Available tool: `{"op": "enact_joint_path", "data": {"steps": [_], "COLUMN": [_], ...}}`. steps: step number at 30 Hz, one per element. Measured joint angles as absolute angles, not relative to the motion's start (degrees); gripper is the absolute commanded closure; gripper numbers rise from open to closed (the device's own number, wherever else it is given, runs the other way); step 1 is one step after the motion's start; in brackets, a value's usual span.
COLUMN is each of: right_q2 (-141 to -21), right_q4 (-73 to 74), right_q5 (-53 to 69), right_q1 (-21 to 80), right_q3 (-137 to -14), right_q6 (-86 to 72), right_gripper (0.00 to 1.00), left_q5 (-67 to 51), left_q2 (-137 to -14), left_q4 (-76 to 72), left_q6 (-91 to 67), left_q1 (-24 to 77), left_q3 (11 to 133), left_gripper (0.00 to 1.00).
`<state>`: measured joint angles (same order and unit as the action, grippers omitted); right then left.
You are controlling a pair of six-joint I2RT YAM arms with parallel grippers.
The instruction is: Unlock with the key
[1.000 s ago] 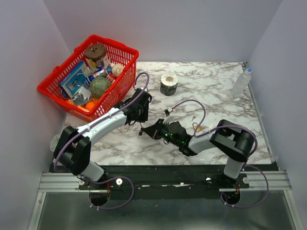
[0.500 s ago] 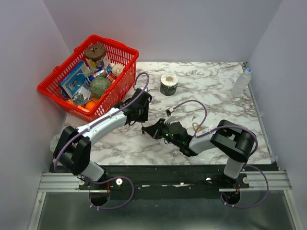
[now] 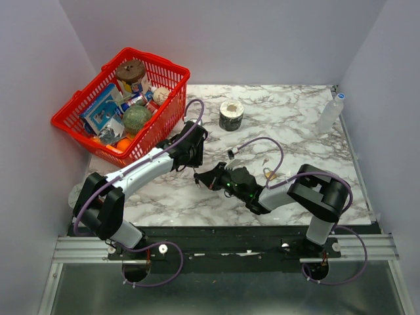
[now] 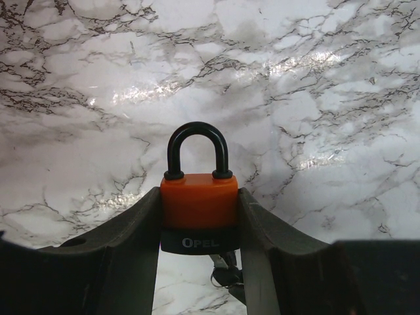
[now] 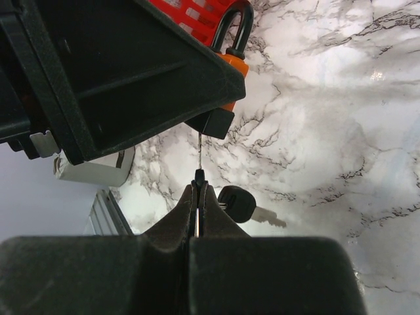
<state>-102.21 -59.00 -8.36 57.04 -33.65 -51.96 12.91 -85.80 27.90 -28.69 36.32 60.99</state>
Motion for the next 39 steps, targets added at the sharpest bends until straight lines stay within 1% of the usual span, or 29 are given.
{"op": "enact_joint_path", "data": {"steps": [14,39], "right_q2": [-103.4,-112.4], "right_q4": [-59.4,-71.3], "right_q5": [-12.4,-19.2], "right_q1": [57.4,58.4], "right_q3": [-34.7,-37.4], "right_q6": [-55.2,-57.8], "right_gripper": [0.99,0.99], "left_q5": [12.4,12.4], "left_q2": [-85.8,-85.8], "left_q4": [26.2,22.1], "left_q6": [-29.2,-29.4], "left_q1": [35.9,33.5], "left_q3": [60.9,60.5], "left_gripper": [1.00,1.00]}}
